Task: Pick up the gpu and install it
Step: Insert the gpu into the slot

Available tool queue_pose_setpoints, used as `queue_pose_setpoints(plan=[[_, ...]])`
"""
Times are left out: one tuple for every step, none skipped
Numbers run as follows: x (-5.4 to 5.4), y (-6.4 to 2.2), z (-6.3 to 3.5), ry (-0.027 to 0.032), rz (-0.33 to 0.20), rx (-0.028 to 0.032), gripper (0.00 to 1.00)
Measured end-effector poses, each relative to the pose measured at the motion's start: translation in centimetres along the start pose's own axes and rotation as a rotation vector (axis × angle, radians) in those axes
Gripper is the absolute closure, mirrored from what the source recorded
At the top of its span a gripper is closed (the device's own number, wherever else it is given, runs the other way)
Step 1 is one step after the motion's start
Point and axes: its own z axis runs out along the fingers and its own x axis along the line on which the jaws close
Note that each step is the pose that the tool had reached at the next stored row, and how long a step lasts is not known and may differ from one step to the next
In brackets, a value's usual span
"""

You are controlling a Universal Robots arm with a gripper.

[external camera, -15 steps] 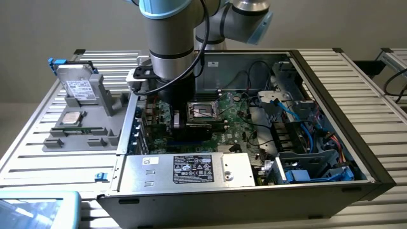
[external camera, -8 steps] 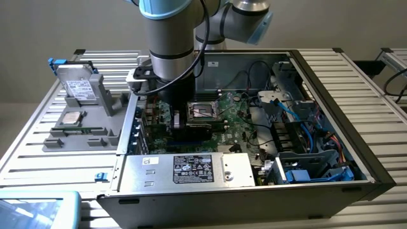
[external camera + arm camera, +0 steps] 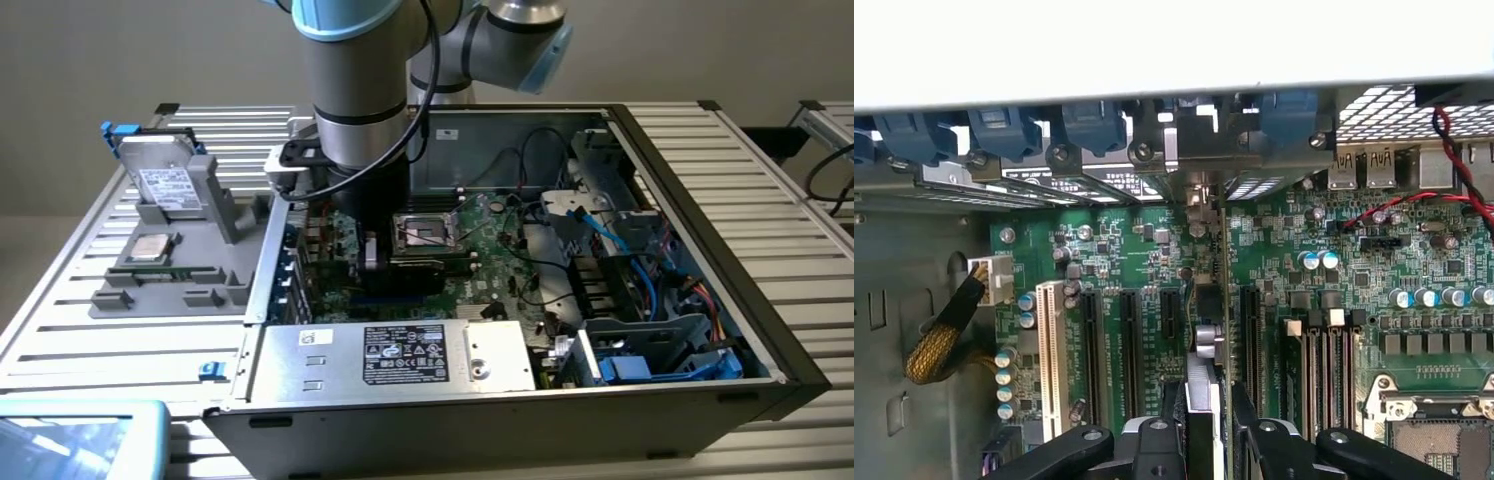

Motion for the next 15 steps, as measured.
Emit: queue_pose_setpoints(plan=[[0.00, 0.00, 0.00, 0.0000, 0.000, 0.0000, 0.71], [0.00, 0.00, -0.01, 0.0001, 0.000, -0.0001, 0.71], [-0.01, 0.01, 0.00, 0.0001, 0.000, -0.0001, 0.71], [-0.01, 0.01, 0.00, 0.0000, 0.000, -0.0001, 0.71], [-0.01, 0.01, 0.00, 0.0001, 0.000, -0.0001, 0.71], [-0.01, 0.00, -0.06, 0.0001, 0.000, -0.0001, 0.71], [0.00, 0.00, -0.13, -0.0001, 0.000, -0.0001, 0.71], [0.01, 0.01, -0.14, -0.0009, 0.000, -0.0001, 0.71], [0.01, 0.01, -0.13, -0.0009, 0.000, -0.0001, 0.71], [0.01, 0.00, -0.14, -0.0009, 0.000, -0.0001, 0.71], [0.01, 0.00, -0.13, -0.0011, 0.000, -0.0001, 0.71], [0.01, 0.00, -0.14, -0.0013, 0.000, -0.0001, 0.71], [0.01, 0.00, -0.14, -0.0014, 0.000, -0.0001, 0.71], [0.02, 0.00, -0.15, -0.0022, 0.000, -0.0004, 0.71], [0.07, -0.01, -0.15, -0.0054, 0.000, -0.0005, 0.71]])
